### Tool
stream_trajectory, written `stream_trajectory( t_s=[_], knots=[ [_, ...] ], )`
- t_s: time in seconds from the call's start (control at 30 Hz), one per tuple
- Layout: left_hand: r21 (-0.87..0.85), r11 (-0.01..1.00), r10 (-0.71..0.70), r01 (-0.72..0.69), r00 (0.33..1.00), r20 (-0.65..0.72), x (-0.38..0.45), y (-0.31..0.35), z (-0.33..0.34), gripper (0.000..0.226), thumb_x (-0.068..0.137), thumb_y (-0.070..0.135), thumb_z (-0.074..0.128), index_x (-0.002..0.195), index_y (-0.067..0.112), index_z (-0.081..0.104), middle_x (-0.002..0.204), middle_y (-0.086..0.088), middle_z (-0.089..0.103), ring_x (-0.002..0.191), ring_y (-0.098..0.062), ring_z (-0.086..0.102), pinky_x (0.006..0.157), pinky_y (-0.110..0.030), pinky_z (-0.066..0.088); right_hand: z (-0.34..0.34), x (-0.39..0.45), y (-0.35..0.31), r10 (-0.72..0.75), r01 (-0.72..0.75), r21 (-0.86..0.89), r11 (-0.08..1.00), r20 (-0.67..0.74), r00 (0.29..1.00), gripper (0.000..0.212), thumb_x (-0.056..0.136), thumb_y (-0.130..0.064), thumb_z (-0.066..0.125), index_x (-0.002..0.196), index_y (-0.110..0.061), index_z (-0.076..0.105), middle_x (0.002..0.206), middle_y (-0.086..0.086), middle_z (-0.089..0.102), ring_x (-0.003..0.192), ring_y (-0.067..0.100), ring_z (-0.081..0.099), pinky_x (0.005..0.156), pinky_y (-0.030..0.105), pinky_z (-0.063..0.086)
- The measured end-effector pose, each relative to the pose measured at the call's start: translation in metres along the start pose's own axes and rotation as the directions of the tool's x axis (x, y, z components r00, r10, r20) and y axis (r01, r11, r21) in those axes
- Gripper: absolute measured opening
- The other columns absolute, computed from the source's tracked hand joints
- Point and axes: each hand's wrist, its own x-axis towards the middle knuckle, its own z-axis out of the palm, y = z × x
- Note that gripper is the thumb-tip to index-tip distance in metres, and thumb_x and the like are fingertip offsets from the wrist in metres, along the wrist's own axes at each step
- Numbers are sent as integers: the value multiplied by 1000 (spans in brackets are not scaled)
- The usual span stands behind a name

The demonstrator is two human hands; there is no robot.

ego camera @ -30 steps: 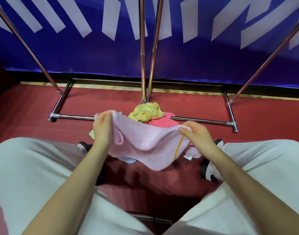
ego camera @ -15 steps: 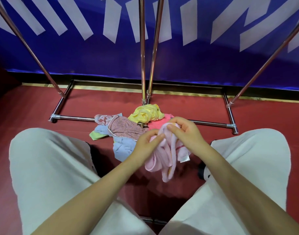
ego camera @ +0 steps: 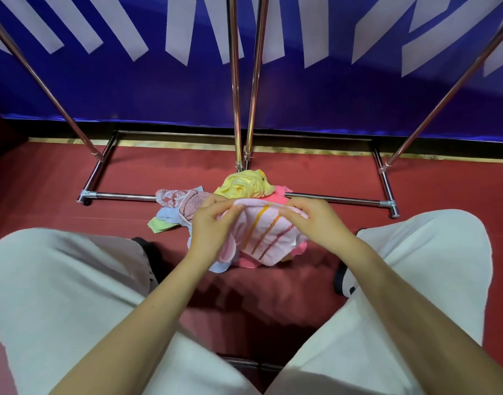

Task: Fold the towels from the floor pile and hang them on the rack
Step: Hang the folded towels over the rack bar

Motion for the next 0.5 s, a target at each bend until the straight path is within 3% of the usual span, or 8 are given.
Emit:
stream_trajectory(
  t_s=[0.07,0.13,0.2,0.27,0.37,0.5],
  knots=[
    [8,999,-36,36,999,-34,3,-6,-7,14,89,10,67,98,14,75,82,4,56,77,9,52,77,-7,37,-2,1,-3,17,-17,72,997,6,1000,19,93,-20,59,75,-27,58,67,-14,54,65,-2,50,65,22,37],
    [-1,995,-101,101,993,-61,4,-12,-11,15,89,10,66,94,22,73,84,6,61,76,12,54,77,-6,38,-3,1,-9,47,-43,277,960,-6,999,16,93,-11,57,93,-26,63,86,-17,62,74,-8,55,69,11,40],
    [-20,987,-159,159,986,-55,4,-14,-14,15,90,9,64,92,22,71,89,8,65,77,17,56,77,-4,39,-2,1,-15,96,-83,517,852,2,995,20,93,-12,57,102,-27,66,95,-8,65,77,3,56,65,13,42],
    [-57,970,-239,237,970,-41,4,-15,-15,15,92,8,61,91,19,70,91,13,66,77,14,58,78,-8,41,2,0,-18,142,-116,679,725,18,990,20,90,-14,54,97,-25,70,92,0,66,74,13,55,60,21,43],
    [-144,899,-424,413,904,-55,5,-18,-17,17,93,14,56,84,24,68,82,14,62,71,-2,53,71,-23,41,8,-1,-23,204,-206,745,635,95,974,23,95,-2,48,90,-11,68,80,1,66,63,12,59,51,22,49],
    [-406,716,-621,569,783,2,8,-9,-14,19,82,25,42,77,18,60,73,-1,47,68,-14,45,62,-27,37,14,0,-27,181,-232,729,644,150,972,16,92,6,51,95,-3,64,78,4,66,70,10,67,65,19,56]
  ],
)
